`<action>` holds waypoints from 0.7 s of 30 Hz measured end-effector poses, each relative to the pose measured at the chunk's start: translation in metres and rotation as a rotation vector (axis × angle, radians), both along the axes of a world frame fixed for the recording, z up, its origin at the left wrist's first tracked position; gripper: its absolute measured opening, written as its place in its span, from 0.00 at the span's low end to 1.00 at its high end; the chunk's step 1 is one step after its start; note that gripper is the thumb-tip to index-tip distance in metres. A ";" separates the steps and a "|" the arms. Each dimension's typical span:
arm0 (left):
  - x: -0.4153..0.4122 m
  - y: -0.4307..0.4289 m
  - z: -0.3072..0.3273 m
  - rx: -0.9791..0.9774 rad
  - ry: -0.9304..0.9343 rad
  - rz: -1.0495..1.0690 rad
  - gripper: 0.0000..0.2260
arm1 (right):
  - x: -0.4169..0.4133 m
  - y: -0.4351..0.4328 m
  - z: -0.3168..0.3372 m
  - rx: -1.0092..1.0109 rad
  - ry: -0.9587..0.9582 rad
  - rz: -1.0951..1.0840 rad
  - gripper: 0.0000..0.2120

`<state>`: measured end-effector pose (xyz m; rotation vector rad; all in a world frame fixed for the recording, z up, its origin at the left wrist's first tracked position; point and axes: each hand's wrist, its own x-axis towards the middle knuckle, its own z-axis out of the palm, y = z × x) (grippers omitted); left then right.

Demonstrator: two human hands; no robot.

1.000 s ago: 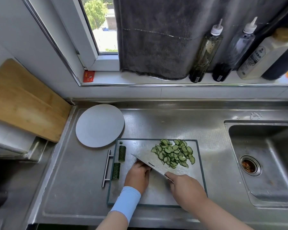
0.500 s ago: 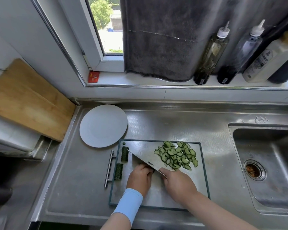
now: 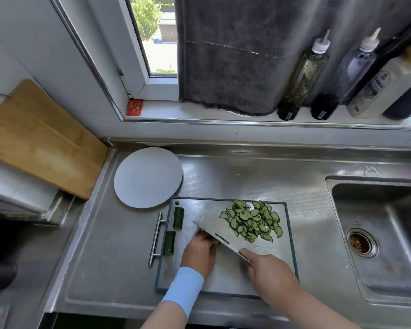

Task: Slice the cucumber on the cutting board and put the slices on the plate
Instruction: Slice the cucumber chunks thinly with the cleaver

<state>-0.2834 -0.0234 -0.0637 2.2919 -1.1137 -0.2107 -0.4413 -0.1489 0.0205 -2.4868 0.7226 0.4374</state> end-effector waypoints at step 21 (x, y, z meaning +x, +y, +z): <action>-0.001 0.003 -0.012 -0.018 0.072 0.054 0.09 | 0.031 0.002 -0.018 0.041 -0.014 -0.007 0.12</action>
